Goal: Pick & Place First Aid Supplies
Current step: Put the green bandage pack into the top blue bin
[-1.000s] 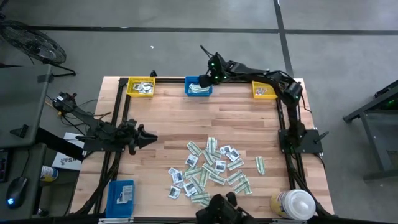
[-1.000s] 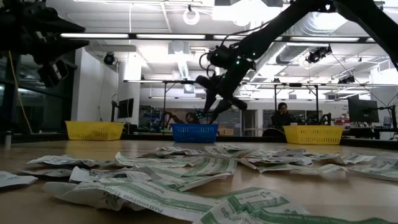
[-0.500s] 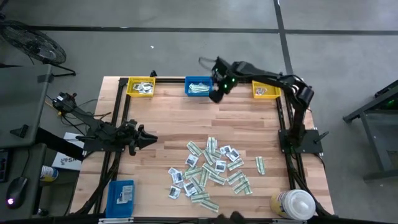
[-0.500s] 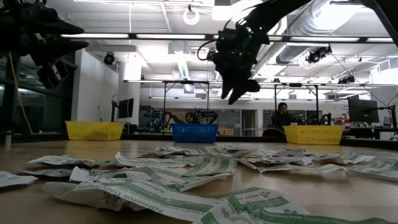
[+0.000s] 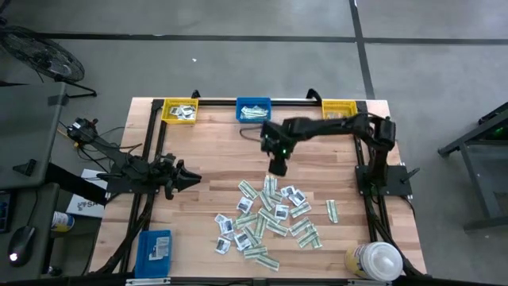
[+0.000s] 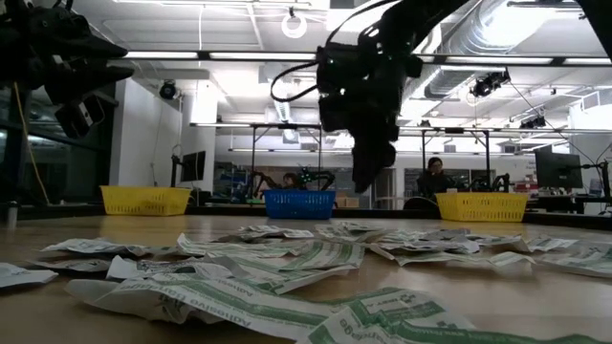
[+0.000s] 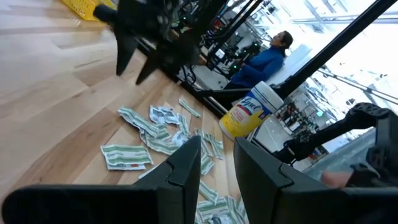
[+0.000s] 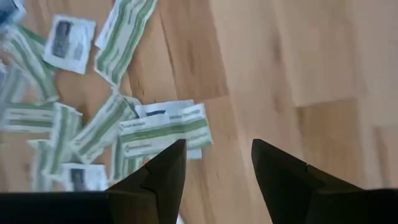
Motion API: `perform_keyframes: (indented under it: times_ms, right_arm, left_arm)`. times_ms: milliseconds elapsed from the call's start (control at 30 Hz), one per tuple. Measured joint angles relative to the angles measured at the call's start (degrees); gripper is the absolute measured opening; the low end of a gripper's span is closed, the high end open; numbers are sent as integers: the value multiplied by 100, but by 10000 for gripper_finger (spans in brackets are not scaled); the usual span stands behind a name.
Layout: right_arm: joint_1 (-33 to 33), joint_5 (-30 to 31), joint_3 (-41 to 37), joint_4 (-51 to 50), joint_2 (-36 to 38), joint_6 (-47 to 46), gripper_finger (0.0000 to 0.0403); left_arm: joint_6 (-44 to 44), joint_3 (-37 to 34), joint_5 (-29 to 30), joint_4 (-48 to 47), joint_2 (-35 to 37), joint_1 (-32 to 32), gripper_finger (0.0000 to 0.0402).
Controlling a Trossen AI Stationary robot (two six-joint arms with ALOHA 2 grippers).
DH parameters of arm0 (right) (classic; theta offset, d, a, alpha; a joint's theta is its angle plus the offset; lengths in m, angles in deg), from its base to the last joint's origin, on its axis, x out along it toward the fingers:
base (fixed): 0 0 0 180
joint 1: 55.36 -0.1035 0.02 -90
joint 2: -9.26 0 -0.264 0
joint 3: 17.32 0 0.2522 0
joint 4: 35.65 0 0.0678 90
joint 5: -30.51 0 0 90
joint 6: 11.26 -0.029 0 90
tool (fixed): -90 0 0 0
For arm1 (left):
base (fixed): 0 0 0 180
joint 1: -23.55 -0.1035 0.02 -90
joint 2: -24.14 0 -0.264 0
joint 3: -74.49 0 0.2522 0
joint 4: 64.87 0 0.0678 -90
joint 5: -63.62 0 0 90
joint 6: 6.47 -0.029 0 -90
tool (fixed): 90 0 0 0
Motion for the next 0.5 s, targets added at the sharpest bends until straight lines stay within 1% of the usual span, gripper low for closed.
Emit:
perform_keyframes:
  times_ms: [100, 200, 300, 400, 500]
  right_arm:
    - [-239, 395, -230, 389, 0, -125, 177]
    - [-399, 846, -369, 728, 0, -615, 177]
    - [-532, 941, -518, 941, 0, -1023, 177]
    - [-707, 989, -670, 1086, 0, -798, 177]
    - [-858, 1396, -782, 1170, 0, -469, 177]
  left_arm:
    - [0, 0, 0, 2, 0, 1, 96]
    - [6, 0, 1, 10, 0, 1, 96]
    - [22, 0, 2, 15, 0, 0, 96]
    - [22, 0, 2, 15, 0, 2, 96]
    - [24, 0, 2, 13, 0, 0, 96]
